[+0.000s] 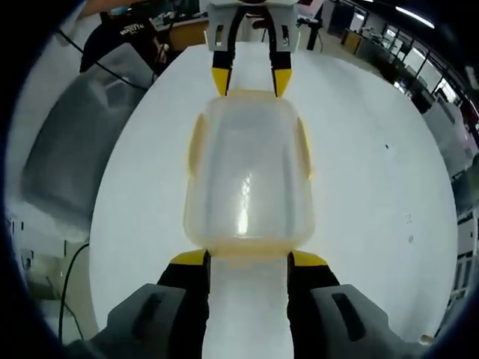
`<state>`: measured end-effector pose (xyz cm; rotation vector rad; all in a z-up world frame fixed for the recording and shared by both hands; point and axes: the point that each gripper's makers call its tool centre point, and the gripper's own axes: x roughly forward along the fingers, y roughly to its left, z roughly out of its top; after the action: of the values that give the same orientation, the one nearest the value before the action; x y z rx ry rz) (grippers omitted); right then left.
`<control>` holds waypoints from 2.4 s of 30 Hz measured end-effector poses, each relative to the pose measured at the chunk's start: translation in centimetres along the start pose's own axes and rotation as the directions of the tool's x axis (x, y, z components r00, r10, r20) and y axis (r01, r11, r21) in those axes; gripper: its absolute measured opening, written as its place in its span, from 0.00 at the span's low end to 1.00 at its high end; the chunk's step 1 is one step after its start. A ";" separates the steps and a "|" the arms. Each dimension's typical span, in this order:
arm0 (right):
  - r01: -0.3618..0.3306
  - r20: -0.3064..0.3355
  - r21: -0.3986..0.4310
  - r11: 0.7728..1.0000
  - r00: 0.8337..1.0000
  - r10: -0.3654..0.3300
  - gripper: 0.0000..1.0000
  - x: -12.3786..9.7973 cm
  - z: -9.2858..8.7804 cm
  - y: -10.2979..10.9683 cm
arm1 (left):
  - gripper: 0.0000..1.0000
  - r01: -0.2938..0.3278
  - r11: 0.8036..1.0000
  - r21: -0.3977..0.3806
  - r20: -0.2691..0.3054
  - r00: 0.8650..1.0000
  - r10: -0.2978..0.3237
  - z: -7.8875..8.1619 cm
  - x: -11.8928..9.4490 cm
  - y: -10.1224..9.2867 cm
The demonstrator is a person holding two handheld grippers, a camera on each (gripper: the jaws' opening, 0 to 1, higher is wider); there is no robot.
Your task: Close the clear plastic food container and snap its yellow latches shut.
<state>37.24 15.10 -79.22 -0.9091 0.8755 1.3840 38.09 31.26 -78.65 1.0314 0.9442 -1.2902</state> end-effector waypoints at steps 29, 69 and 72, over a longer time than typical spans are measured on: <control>0.003 0.131 0.491 0.871 0.988 -0.077 0.45 -0.6 -3.0 0.6 | 0.34 0.208 0.794 -0.571 0.254 0.965 -0.069 -1.0 -1.6 -1.7; -0.362 0.410 0.892 0.269 0.900 -0.147 0.32 -1.4 2.0 0.8 | 0.35 0.440 0.100 -0.892 0.451 0.878 0.159 1.4 -1.6 -0.7; -0.343 0.389 0.897 0.279 0.912 -0.130 0.30 -1.1 1.8 1.0 | 0.32 0.435 0.088 -0.896 0.443 0.882 0.159 1.2 -1.5 -0.6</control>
<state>36.15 16.25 -77.53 0.4290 1.2262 0.7817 37.37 30.56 -76.92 -0.5265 1.2450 -0.5995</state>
